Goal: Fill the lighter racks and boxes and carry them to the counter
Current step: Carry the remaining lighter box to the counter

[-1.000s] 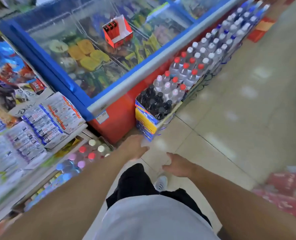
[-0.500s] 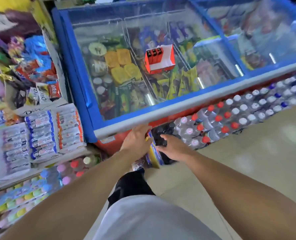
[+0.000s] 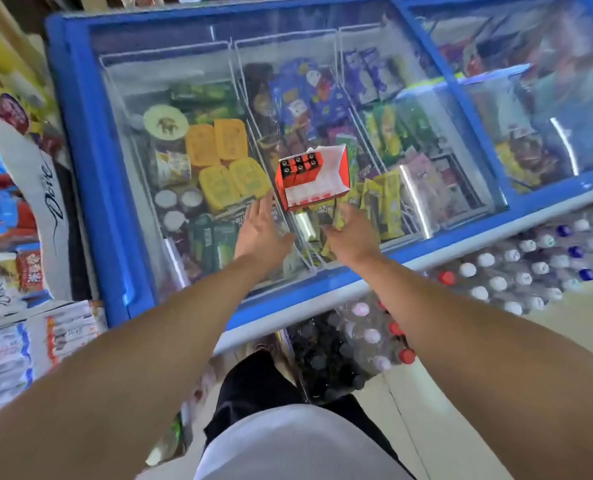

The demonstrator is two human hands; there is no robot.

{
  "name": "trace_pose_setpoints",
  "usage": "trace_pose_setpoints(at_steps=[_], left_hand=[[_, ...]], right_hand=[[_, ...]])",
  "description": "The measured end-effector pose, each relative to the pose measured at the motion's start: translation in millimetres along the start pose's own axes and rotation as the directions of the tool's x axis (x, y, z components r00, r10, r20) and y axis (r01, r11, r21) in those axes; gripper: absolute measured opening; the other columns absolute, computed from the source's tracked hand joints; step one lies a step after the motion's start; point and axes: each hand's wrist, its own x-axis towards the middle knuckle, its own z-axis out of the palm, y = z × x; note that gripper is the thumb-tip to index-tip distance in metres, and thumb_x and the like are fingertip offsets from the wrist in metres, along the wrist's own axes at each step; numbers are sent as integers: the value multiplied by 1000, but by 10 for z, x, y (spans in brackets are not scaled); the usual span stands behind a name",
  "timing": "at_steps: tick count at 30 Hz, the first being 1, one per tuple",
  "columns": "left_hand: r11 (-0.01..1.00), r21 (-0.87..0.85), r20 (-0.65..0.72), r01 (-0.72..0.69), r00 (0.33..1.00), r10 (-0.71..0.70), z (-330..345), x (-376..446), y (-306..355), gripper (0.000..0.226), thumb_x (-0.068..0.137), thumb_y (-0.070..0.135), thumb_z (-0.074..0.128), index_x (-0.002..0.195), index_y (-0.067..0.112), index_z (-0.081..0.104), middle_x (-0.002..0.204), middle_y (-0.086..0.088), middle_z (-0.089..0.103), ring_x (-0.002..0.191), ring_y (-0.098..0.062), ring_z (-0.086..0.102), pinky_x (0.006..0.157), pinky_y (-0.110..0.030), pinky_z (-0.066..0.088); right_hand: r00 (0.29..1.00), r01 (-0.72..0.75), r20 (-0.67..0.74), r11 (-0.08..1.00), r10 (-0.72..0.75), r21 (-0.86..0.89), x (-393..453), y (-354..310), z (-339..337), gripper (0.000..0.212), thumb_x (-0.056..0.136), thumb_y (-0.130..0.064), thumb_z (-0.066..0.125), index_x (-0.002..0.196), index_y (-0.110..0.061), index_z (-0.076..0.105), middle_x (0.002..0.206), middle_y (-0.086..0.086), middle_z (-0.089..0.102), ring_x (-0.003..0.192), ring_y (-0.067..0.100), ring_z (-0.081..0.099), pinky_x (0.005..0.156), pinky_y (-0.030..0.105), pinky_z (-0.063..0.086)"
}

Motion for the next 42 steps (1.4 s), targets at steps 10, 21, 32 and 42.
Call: trace_pose_setpoints(at_steps=[10,21,32,42], left_hand=[[993,-103,-165,-65,985,47,71,547,94,86,84,23,80,155,15,33,147,-7,51,135,-26,44,105,-28,33],[976,-216,-213,-19,977,-28,54,-299,-278,80,86,21,78,153,27,36,147,2,50,128,-19,53,100,-27,43],[925,-353,-428,140,855,-292,138,-2584,-874,88,80,22,84,154,32,36,130,5,60,111,-14,61,93,-32,50],[818,-520,-526,247,662,-534,-98,-4356,-1890,81,75,29,88,143,33,43,110,18,64,101,-6,63,83,-20,50]], right_hand=[[993,-85,-67,989,94,120,684,-122,-32,24,88,-25,69,111,-24,62,99,-5,71,90,20,67,74,34,54],[996,85,21,991,-87,104,-50,-8,90,56,74,-31,88,114,-17,53,101,-10,63,91,13,63,61,22,43],[889,323,301,939,-345,120,-1634,198,812,89,54,-62,91,127,-28,55,115,-12,69,105,10,64,93,34,51],[732,493,453,854,-510,165,-3177,-99,1964,78,63,-41,95,125,-20,53,112,-9,71,101,8,68,90,32,54]])
